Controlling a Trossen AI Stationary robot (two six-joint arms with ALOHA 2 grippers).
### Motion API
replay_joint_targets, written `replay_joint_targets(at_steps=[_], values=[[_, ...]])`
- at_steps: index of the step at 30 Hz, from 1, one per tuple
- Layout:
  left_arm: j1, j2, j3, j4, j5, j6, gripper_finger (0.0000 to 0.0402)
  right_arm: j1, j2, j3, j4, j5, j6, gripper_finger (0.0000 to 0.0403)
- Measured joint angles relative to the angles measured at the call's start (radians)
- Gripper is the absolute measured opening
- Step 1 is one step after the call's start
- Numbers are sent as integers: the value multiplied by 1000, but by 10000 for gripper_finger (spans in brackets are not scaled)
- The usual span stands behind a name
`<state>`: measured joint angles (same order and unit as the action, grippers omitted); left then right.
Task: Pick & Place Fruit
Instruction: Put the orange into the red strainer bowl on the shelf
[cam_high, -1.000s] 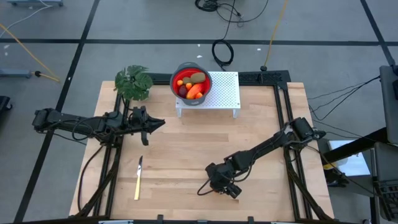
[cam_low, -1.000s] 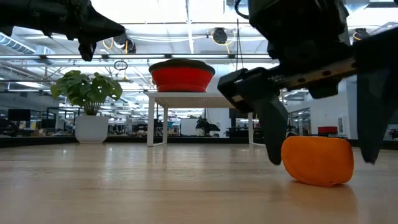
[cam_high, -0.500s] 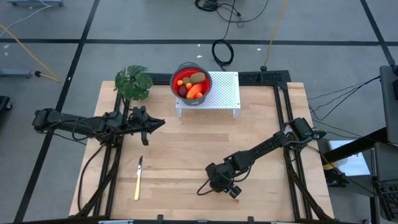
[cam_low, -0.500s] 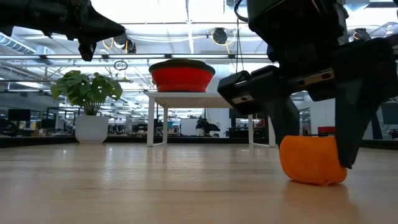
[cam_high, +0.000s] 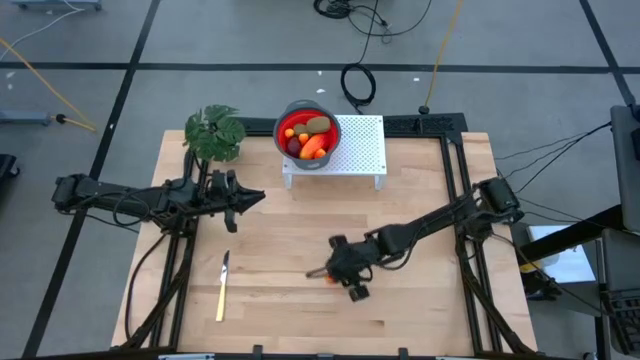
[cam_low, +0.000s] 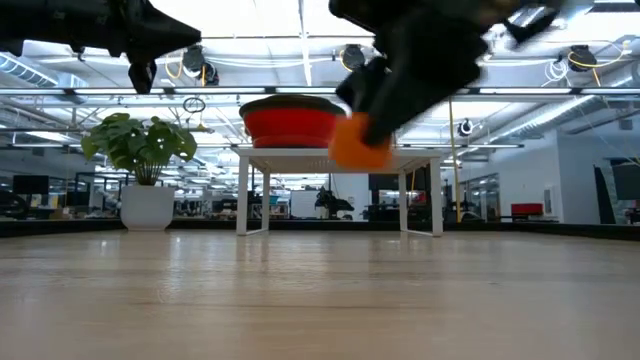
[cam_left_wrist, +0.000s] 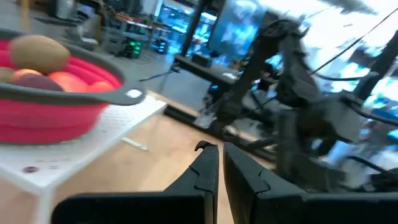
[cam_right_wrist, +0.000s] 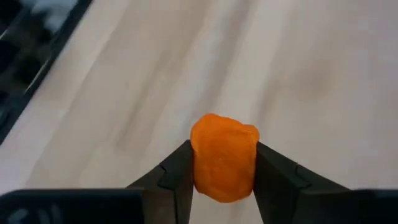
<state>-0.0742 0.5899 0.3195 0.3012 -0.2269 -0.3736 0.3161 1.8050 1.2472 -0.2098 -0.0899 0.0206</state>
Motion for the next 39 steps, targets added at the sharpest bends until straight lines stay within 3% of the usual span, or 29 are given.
replay_joint_targets(at_steps=[6,12,20,30,39], values=[[0,0,0,17,127,-98,21,-34,-68,-1,116,227,69,122],[0,0,0,27,222,-108,21,-62,-105,1,382,433,60,122],[0,1,0,115,239,-30,28,-98,-113,3,690,634,-155,121],[0,12,0,177,205,26,145,-158,-112,125,707,711,-367,121],[1,68,0,310,141,69,248,-179,-109,144,680,745,-408,121]])
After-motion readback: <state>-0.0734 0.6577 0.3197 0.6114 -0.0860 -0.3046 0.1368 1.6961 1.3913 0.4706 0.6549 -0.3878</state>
